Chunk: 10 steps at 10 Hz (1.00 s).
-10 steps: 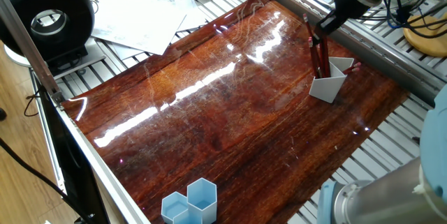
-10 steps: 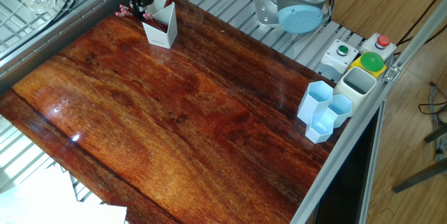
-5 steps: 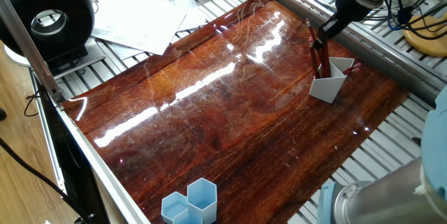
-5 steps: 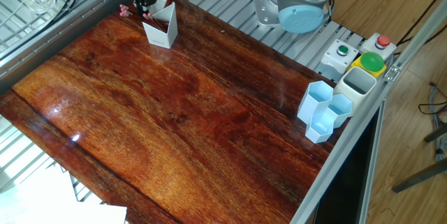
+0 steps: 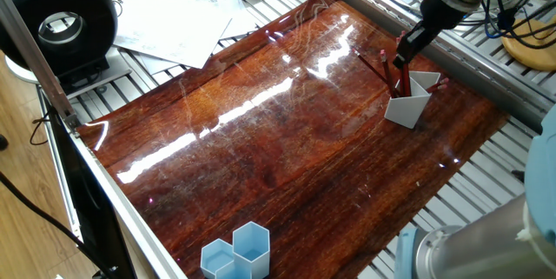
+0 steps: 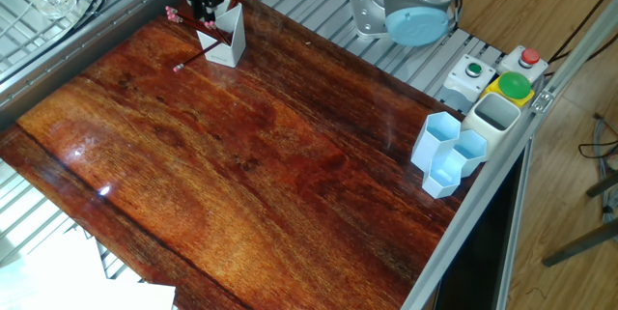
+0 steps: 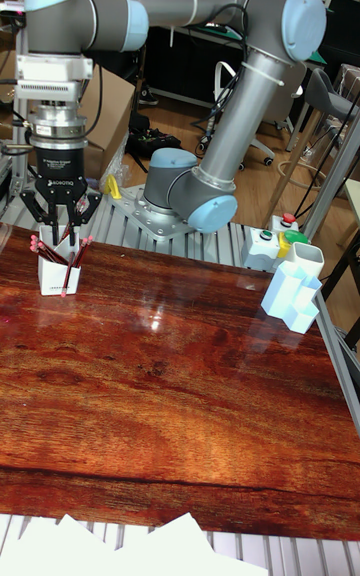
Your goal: Put the pen into the pen holder
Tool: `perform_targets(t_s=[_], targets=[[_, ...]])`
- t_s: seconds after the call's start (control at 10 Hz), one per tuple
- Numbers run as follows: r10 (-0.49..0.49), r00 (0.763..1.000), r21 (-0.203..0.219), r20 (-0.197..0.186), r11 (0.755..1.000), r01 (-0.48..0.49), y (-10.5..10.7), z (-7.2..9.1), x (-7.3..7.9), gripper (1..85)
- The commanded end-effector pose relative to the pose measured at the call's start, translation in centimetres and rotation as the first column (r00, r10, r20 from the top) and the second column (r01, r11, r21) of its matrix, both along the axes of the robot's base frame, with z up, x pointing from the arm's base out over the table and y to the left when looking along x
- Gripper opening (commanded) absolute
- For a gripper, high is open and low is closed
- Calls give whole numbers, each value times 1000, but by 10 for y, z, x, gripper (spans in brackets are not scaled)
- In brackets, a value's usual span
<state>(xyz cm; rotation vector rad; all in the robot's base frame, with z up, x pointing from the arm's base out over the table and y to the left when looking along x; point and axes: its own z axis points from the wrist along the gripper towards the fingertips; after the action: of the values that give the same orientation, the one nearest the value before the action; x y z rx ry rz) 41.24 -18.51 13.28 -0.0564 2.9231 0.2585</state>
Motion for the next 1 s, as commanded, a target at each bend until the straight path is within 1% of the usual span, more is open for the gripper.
perform_targets(t_s=[0.0,0.1,0.2,0.3,0.5,0.6,0.7,0.8,0.9], targets=[[15,1000,-10,-12,1000,-15,-4,2,-4,293],[28,999,-21,-18,999,-28,-9,4,-5,287],[37,999,-29,-31,999,-38,-14,10,-9,287],[41,998,-36,-46,998,-42,-15,18,-11,287],[43,997,-47,-69,998,-46,-11,36,-8,283],[44,995,-60,-90,997,-50,-10,46,-7,277],[44,992,-80,-118,995,-53,-12,58,-7,240],[49,988,-109,-148,992,-66,-18,64,-12,207],[45,982,-149,-184,986,-73,-29,63,-21,93]])
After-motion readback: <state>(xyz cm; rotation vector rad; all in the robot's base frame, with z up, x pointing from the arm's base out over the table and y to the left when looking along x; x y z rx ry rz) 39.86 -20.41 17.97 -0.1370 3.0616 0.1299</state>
